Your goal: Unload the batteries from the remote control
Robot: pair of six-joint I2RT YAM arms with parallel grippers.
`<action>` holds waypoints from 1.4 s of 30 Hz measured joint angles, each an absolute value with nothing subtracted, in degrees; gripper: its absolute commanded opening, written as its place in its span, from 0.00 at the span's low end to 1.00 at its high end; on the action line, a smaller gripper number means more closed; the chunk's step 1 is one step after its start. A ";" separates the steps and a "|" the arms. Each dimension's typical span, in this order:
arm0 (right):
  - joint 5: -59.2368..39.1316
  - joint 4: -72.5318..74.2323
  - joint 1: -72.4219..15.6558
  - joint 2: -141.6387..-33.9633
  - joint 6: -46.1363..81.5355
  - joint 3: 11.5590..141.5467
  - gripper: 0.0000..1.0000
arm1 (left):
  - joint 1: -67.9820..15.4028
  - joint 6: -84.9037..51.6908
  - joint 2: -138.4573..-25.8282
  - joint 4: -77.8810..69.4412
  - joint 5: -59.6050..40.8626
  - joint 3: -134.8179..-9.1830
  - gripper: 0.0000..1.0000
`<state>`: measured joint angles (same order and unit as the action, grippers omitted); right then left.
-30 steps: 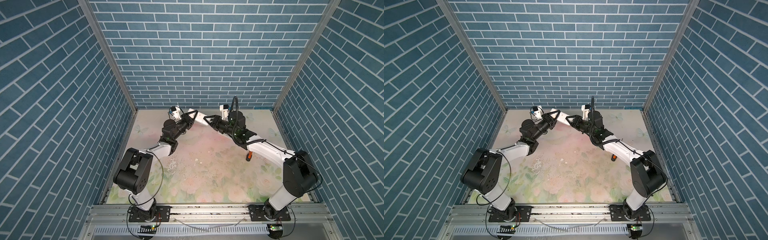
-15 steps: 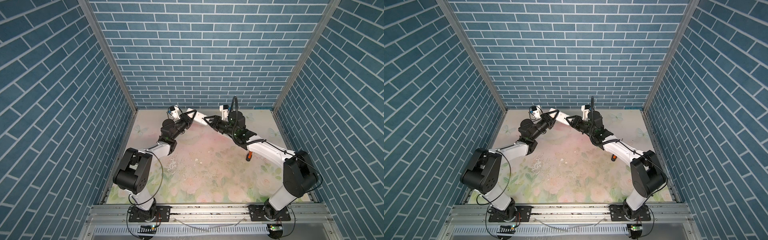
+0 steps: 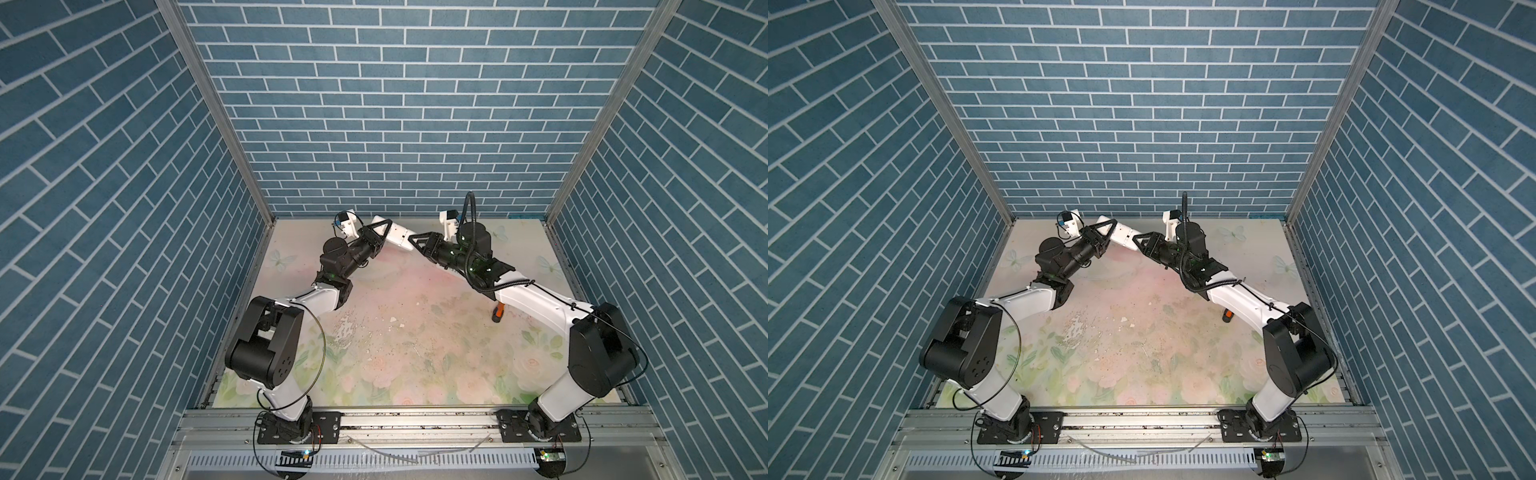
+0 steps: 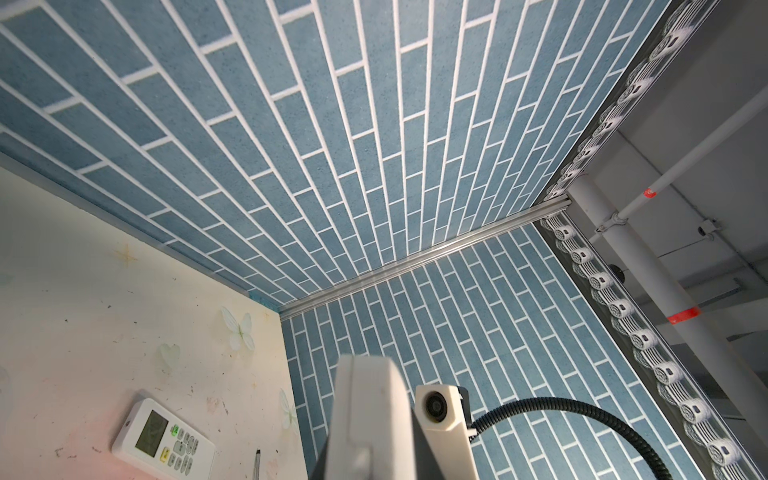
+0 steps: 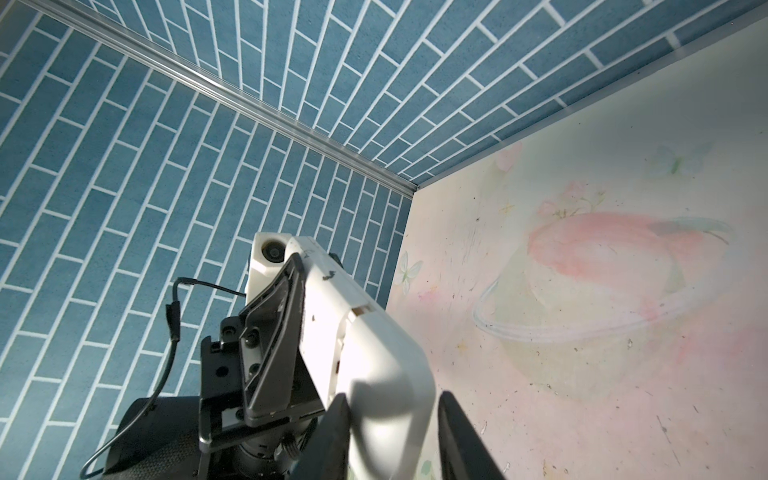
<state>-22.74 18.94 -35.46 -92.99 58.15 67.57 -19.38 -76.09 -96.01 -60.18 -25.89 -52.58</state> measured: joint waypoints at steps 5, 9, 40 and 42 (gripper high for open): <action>-23.11 19.31 -35.46 -92.99 58.19 67.57 0.33 | -19.35 -75.22 -95.50 -59.37 -25.98 -52.56 0.00; -23.24 19.35 -35.46 -92.99 58.19 67.57 0.31 | -19.35 -74.63 -95.37 -58.83 -26.04 -52.56 0.00; -25.17 21.67 -35.46 -93.93 59.79 67.64 0.25 | -17.98 -71.13 -95.35 -55.66 -27.70 -52.90 0.00; -25.36 21.76 -35.46 -94.24 59.79 67.64 0.25 | -17.98 -71.16 -95.35 -55.77 -27.70 -52.90 0.00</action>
